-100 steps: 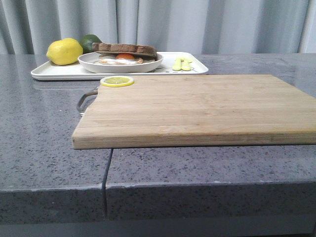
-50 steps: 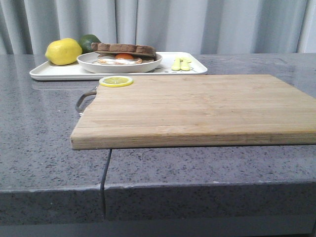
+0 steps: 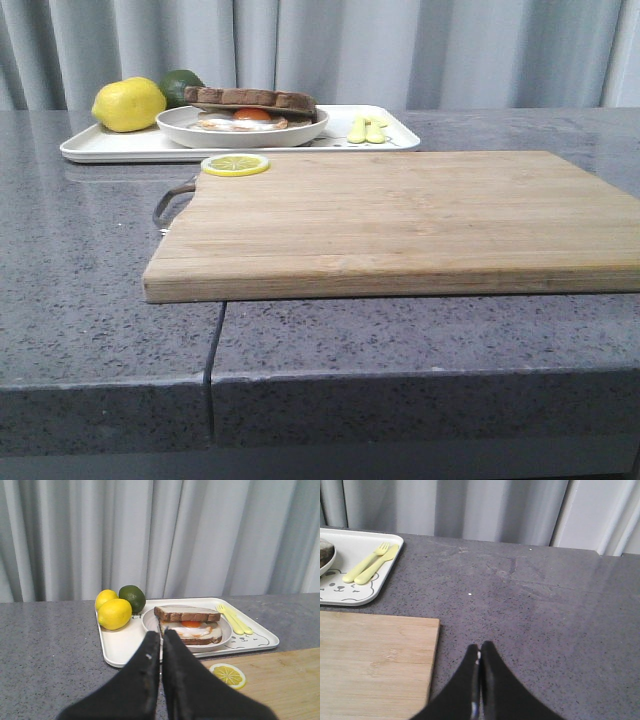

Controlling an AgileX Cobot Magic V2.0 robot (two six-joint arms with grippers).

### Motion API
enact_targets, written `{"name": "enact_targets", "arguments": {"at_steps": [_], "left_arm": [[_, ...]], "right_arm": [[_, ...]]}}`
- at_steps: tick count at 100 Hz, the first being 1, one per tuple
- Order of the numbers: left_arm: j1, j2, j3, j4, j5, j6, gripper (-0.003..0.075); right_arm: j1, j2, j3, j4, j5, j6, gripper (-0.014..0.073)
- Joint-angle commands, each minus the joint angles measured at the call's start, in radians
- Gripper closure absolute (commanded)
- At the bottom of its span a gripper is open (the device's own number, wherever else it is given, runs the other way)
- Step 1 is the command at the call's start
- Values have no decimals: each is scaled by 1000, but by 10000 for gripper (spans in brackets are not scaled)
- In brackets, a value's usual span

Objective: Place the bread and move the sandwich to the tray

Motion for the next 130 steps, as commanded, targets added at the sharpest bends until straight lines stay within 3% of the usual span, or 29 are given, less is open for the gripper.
{"name": "enact_targets", "arguments": {"at_steps": [1,30,41,84,130], "left_arm": [[-7,4,-28,-6,-77,2,740],[-7,-1,-10,-6,-73,2,740],[2,-38,52,89,-75,2,740],[203,-355,350,149,-65,2,740],[227,-499,432,178,17,2,740]], "right_arm": [[-6,-5,-28,-11,-72,1,663],[-6,-5,-28,-11,-72,1,663],[-6,-5,-28,-11,-72,1,663],[-6,-5,-28,-11,-72,1,663],[-6,-5,-28,-11,-72,1,663]]}}
